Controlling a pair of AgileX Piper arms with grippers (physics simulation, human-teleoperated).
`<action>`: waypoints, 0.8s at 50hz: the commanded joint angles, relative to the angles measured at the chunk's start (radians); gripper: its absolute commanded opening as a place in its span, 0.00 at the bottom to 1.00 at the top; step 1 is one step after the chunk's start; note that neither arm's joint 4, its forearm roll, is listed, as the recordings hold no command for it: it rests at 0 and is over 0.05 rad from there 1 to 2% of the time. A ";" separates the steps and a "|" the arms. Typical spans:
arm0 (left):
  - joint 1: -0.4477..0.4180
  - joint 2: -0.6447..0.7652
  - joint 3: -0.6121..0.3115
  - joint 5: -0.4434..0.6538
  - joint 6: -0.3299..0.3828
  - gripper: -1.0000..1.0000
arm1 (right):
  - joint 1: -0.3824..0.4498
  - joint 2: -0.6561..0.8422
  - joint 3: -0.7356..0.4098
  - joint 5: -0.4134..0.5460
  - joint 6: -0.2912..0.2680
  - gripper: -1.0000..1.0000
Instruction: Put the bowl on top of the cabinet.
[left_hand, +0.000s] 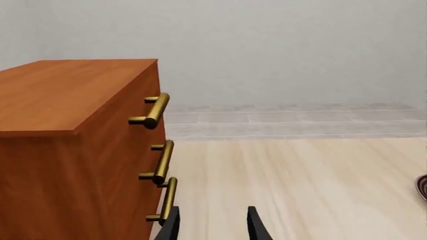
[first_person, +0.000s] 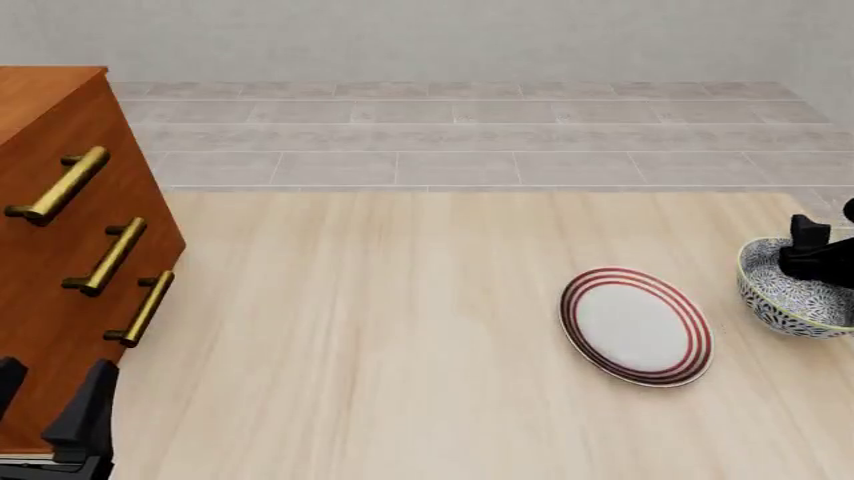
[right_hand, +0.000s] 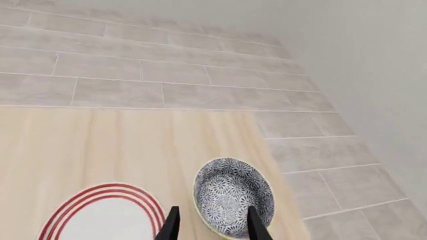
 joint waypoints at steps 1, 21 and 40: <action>-0.005 0.000 -0.001 0.003 -0.001 1.00 | -0.073 0.098 -0.079 0.018 -0.026 1.00; -0.009 0.004 0.002 0.004 -0.010 1.00 | -0.215 0.284 -0.199 -0.009 -0.035 1.00; -0.005 0.007 0.009 0.000 -0.015 1.00 | -0.277 0.466 -0.281 -0.024 -0.065 1.00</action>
